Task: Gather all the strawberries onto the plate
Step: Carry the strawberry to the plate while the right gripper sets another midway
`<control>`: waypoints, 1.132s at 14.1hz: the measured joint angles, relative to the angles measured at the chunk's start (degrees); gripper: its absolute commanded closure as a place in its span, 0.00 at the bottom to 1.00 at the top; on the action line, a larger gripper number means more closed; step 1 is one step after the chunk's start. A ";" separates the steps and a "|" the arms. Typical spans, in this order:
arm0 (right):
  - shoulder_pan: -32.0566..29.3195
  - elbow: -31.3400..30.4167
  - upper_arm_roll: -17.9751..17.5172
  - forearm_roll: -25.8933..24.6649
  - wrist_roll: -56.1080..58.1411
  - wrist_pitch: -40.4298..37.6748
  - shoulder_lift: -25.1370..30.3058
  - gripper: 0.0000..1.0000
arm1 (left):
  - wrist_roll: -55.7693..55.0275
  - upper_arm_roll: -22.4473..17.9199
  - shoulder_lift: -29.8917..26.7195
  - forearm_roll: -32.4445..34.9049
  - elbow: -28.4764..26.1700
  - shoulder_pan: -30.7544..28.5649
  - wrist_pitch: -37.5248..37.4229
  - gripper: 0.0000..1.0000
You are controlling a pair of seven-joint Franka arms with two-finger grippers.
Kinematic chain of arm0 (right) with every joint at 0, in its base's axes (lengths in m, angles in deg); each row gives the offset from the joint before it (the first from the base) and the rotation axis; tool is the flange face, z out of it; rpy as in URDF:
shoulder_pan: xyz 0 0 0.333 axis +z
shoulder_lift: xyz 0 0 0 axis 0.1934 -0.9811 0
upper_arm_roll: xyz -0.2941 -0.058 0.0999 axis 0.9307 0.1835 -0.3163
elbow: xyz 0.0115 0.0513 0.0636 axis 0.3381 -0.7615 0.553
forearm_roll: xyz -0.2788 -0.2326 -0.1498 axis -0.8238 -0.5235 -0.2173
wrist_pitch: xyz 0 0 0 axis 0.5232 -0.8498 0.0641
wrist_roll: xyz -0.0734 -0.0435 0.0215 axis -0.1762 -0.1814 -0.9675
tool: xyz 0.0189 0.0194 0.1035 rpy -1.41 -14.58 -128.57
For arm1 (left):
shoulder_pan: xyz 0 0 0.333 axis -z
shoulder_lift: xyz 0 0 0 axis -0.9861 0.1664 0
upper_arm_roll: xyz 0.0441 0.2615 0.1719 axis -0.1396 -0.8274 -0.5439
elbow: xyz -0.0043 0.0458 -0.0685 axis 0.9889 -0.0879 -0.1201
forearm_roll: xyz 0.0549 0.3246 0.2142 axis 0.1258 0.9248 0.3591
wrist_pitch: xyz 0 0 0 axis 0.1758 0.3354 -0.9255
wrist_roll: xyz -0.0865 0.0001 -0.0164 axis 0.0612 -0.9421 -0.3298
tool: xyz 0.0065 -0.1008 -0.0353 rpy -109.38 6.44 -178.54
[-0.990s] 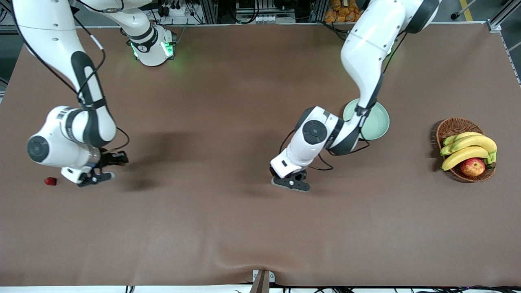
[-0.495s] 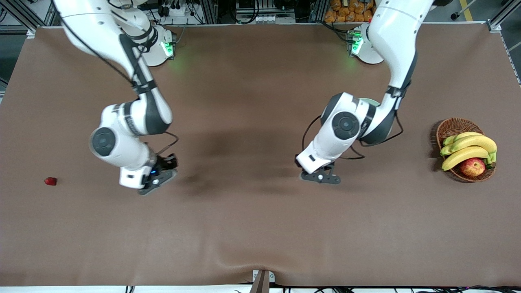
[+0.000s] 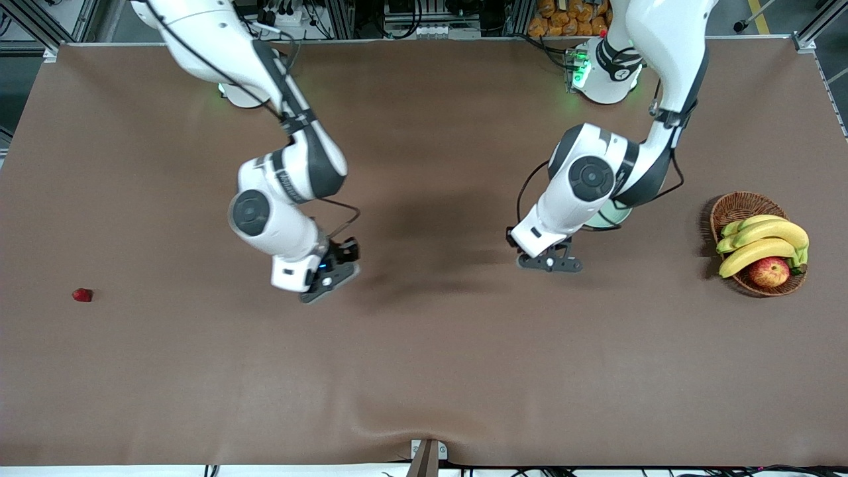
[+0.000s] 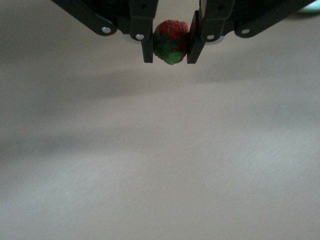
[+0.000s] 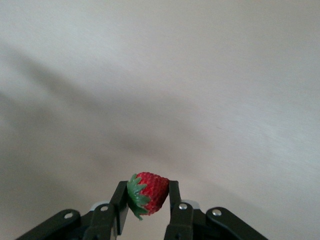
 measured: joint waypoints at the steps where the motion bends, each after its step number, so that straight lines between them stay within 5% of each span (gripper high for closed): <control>1: 1.28 0.19 -0.01 0.18 -1.96 0.96 -0.61 1.00 | 0.00 -0.03 -1.53 0.00 -2.12 -0.45 0.00 0.98; 13: 13.52 5.03 -0.06 0.76 -28.04 6.63 -9.63 1.00 | 0.15 -0.06 -12.36 6.40 -20.75 -7.48 0.02 0.94; 14: 13.80 5.24 -0.06 0.76 -28.81 6.73 -10.32 0.87 | 0.21 -0.06 -12.61 6.68 -21.65 -8.22 0.03 0.94; 16: 13.85 5.37 -0.01 0.76 -30.34 6.78 -11.22 0.00 | 0.25 -0.05 -12.65 6.78 -23.03 -8.93 0.06 0.92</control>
